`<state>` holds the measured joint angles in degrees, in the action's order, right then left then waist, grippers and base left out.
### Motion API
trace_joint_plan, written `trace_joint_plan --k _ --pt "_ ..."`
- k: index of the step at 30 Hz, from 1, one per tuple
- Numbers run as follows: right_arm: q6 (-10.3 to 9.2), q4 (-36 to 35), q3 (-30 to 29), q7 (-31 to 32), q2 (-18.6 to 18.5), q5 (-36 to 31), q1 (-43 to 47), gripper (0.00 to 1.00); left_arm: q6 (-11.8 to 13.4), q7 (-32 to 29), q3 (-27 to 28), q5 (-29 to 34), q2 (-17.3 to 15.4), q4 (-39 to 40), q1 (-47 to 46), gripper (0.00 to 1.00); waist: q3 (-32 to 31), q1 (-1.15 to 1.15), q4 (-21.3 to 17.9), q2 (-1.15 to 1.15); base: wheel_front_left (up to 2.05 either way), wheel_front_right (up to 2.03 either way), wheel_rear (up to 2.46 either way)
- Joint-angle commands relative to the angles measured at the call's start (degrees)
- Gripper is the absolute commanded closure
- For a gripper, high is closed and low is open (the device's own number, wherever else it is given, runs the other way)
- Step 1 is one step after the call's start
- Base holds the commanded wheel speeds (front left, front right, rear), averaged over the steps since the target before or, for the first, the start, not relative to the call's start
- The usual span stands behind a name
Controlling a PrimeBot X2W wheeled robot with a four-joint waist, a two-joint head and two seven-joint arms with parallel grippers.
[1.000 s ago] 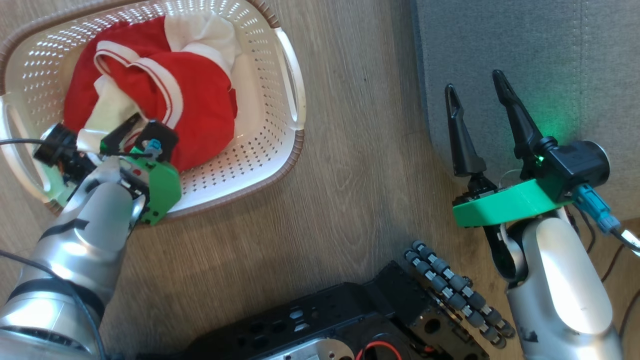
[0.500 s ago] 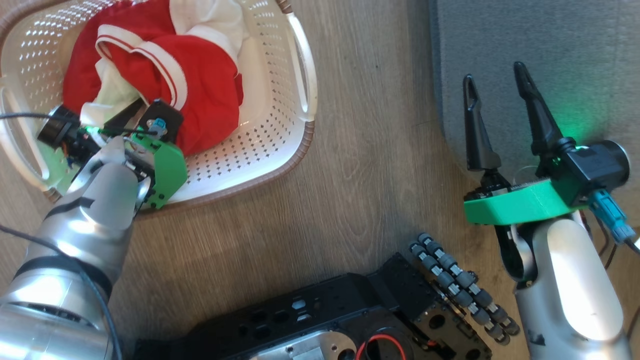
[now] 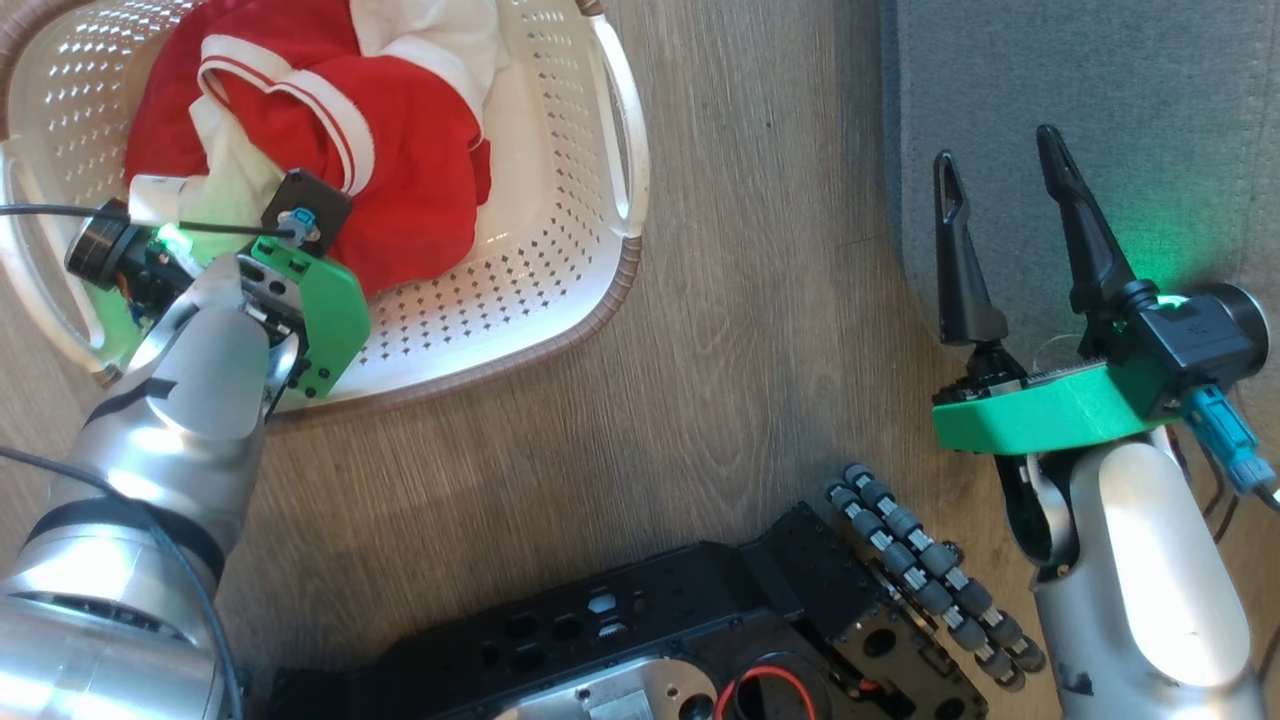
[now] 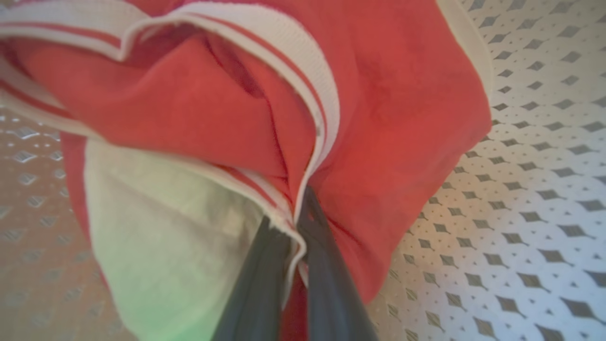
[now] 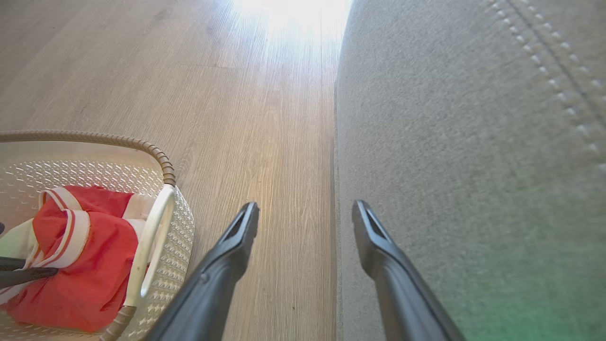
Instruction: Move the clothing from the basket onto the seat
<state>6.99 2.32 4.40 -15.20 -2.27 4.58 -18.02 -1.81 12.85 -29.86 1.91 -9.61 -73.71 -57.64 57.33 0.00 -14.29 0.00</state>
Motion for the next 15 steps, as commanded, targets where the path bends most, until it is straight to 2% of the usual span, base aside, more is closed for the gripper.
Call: trace_joint_plan --k 1,11,15 --pt "0.5 1.06 1.1 0.2 -0.61 0.48 2.38 0.0 0.28 0.08 0.87 -0.29 -1.67 -0.18 1.6 1.0 -0.14 0.0 0.02 0.0 0.0 0.0 0.0" --pt "0.5 2.69 2.38 0.2 -0.61 1.56 -1.65 0.0 0.44 1.87 2.31 -3.51 -2.32 0.2 3.23 1.0 -3.77 0.0 -0.56 0.0 0.0 0.0 0.0" --pt "0.5 4.55 3.01 0.2 -0.61 1.19 -2.82 0.0 0.61 2.11 3.31 -5.15 -2.31 4.79 6.04 1.0 -8.25 0.0 0.0 0.0 0.0 0.0 0.0"
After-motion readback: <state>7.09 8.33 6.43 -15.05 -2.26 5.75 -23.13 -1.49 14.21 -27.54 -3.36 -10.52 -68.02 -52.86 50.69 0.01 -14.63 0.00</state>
